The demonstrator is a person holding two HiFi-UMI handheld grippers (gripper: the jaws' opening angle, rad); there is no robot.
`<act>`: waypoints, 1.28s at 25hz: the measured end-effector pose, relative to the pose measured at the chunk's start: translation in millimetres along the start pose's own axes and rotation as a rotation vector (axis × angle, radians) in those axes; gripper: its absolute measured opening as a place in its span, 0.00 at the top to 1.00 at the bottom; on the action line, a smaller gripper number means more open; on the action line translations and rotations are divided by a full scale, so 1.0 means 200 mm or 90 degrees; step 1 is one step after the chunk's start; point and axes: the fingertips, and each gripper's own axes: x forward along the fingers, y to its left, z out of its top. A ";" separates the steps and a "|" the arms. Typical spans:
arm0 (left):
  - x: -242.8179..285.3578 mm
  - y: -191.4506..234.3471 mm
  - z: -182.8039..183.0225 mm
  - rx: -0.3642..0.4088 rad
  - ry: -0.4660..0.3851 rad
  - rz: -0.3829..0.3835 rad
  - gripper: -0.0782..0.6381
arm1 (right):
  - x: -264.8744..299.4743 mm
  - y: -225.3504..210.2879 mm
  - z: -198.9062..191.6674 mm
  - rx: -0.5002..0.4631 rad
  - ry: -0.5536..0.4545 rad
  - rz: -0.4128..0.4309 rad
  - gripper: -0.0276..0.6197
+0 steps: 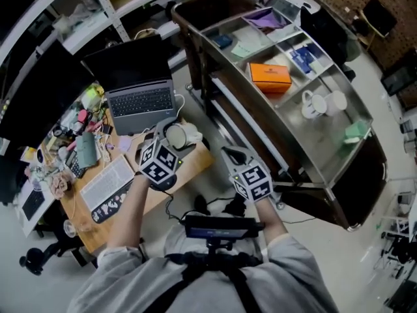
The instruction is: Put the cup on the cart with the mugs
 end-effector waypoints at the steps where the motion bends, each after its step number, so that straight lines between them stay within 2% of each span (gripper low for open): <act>1: -0.01 0.00 0.05 0.005 -0.010 -0.001 0.31 | -0.03 -0.01 0.02 0.000 -0.006 -0.007 0.98; 9: -0.02 -0.02 0.52 0.066 -0.077 -0.038 0.31 | -0.35 -0.15 0.22 0.008 -0.070 -0.082 0.98; 20: 0.16 -0.20 1.21 0.196 -0.144 -0.122 0.31 | -0.93 -0.47 0.42 0.009 -0.147 -0.216 0.98; 25: 0.27 -0.36 1.50 0.255 -0.163 -0.178 0.31 | -1.16 -0.68 0.40 0.012 -0.148 -0.290 0.98; 32: 0.46 -0.69 1.80 0.379 -0.157 -0.264 0.31 | -1.49 -0.92 0.30 0.052 -0.149 -0.394 0.98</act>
